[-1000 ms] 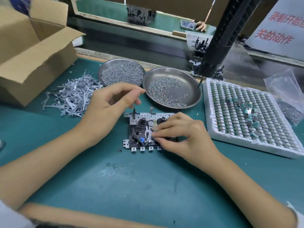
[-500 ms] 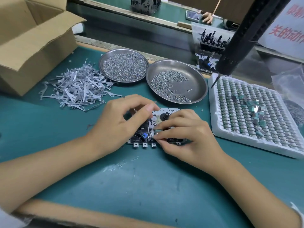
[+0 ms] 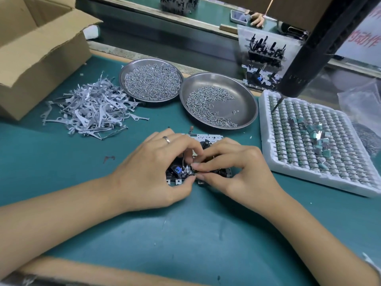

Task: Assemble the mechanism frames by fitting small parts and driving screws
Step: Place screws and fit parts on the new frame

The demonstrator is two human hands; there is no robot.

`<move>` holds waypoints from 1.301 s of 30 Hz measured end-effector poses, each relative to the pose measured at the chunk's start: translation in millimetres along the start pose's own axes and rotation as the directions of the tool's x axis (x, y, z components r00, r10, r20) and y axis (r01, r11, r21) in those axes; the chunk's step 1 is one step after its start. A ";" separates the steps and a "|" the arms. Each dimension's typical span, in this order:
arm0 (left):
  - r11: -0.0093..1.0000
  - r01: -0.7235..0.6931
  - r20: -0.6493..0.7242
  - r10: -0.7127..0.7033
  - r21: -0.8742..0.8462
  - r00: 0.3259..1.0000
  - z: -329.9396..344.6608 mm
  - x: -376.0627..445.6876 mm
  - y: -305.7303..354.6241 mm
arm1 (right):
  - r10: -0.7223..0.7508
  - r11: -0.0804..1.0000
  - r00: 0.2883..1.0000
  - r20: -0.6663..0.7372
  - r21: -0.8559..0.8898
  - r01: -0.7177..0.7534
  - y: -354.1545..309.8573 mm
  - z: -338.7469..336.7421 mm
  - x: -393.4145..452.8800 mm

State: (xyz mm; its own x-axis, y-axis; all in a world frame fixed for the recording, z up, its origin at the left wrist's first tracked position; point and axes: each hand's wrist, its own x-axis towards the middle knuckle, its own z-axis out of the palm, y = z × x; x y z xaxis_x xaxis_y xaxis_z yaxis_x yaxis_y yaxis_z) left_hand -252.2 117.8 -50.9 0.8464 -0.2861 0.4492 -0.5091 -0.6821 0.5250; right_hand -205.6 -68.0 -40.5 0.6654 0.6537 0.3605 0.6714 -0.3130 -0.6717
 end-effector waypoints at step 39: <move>0.989 0.005 -0.012 -0.006 -0.145 1.000 0.9 4.4 -7.5 | 0.194 0.912 0.687 -0.701 0.387 0.138 -43.3 -53.4 88.5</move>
State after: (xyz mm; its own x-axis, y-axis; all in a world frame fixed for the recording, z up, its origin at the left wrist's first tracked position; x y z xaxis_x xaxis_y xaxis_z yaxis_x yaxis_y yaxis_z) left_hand -244.6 121.0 -53.5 0.8477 -0.2734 0.4547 -0.5225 -0.5785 0.6263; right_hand -158.3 -33.4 55.1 0.8157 -0.0947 0.5706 0.5773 0.0715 -0.8134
